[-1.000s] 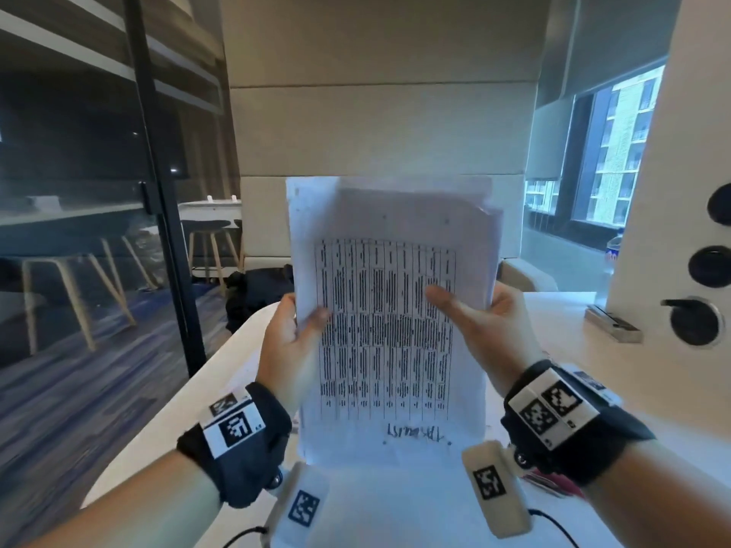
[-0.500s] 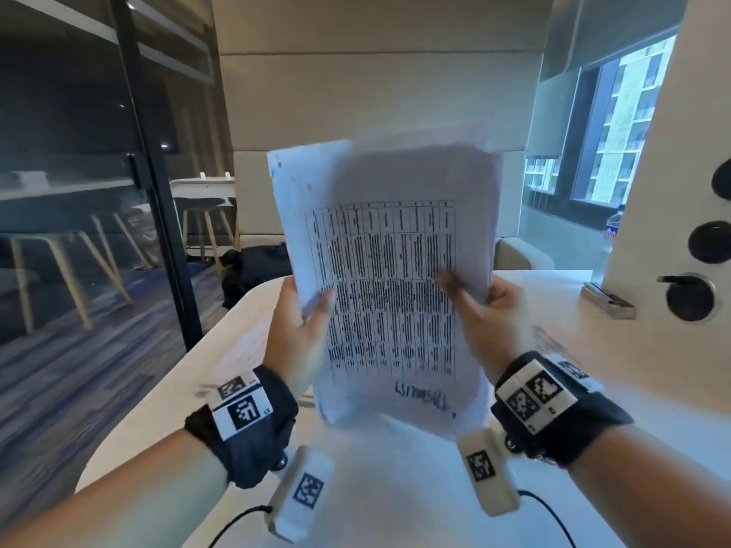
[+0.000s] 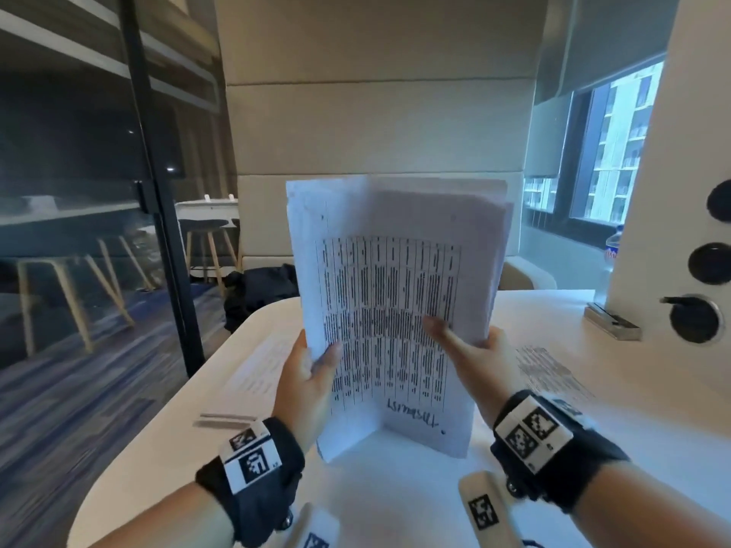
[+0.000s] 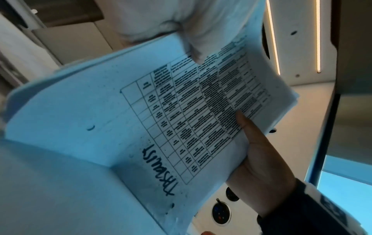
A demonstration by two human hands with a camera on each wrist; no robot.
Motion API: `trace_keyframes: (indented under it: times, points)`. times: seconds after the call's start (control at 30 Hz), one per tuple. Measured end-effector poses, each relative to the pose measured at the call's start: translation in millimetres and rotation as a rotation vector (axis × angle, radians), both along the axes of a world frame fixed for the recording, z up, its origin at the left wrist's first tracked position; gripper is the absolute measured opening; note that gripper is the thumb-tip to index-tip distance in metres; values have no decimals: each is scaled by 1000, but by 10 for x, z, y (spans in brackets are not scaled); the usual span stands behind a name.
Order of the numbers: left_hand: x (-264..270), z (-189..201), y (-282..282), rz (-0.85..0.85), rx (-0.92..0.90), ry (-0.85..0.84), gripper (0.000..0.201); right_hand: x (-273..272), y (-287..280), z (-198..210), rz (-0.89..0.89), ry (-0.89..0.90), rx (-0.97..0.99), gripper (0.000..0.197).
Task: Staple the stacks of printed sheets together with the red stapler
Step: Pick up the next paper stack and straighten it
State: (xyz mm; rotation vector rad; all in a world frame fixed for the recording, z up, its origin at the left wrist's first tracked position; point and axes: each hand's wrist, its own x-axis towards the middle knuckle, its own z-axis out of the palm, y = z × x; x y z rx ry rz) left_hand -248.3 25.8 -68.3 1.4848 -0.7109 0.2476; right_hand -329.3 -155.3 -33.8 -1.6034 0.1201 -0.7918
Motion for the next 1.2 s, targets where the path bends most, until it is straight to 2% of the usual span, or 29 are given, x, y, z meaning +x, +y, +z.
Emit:
trace_keyframes:
  times: [0.1,0.17,0.27,0.3,0.33,0.4,0.47,0.53,0.67,0.77,0.83,0.9,0.97,1.07,1.1,1.17,1.2]
  points:
    - [35,11,-7,29,-12,-4,30,19,-33,34,-24,-22,31,24]
    - [23,59,6,31,-14,12,29,51,-94,42,-14,13,41,33]
    - [-96,128,12,-22,27,111,14,100,-166,-99,28,153,31,69]
    - [-116,119,18,-37,46,134,20,98,-183,-147,51,200,30,73]
    - [-151,124,29,-30,59,152,27,90,-200,-174,75,229,23,67]
    - [-108,94,56,-1,80,184,28,66,-244,-155,74,223,8,39]
    - [22,47,69,-22,73,210,38,34,-264,-31,32,143,-4,27]
    - [36,71,62,-53,42,228,42,19,-275,156,-18,6,-25,31]
    - [-9,129,12,-50,-12,286,29,39,-268,522,-100,-276,-58,72]
    - [-68,168,9,-77,-22,282,29,69,-286,773,-290,-515,-337,94]
    - [-101,185,18,-97,-31,266,31,105,-290,930,-370,-549,-602,89]
    - [-116,188,21,-109,-30,262,33,132,-252,1035,-393,-461,-731,75]
    - [-96,172,22,-100,-29,278,29,152,-224,1073,-426,-414,-731,56]
    - [-54,154,21,-106,-32,286,25,148,-208,1081,-471,-437,-683,27]
    - [-30,130,23,-112,-30,284,30,144,-206,1090,-487,-447,-677,21]
    - [20,70,30,-124,-26,275,57,135,-202,1106,-493,-458,-656,16]
    - [31,58,33,-119,-28,282,64,125,-188,1112,-491,-466,-643,15]
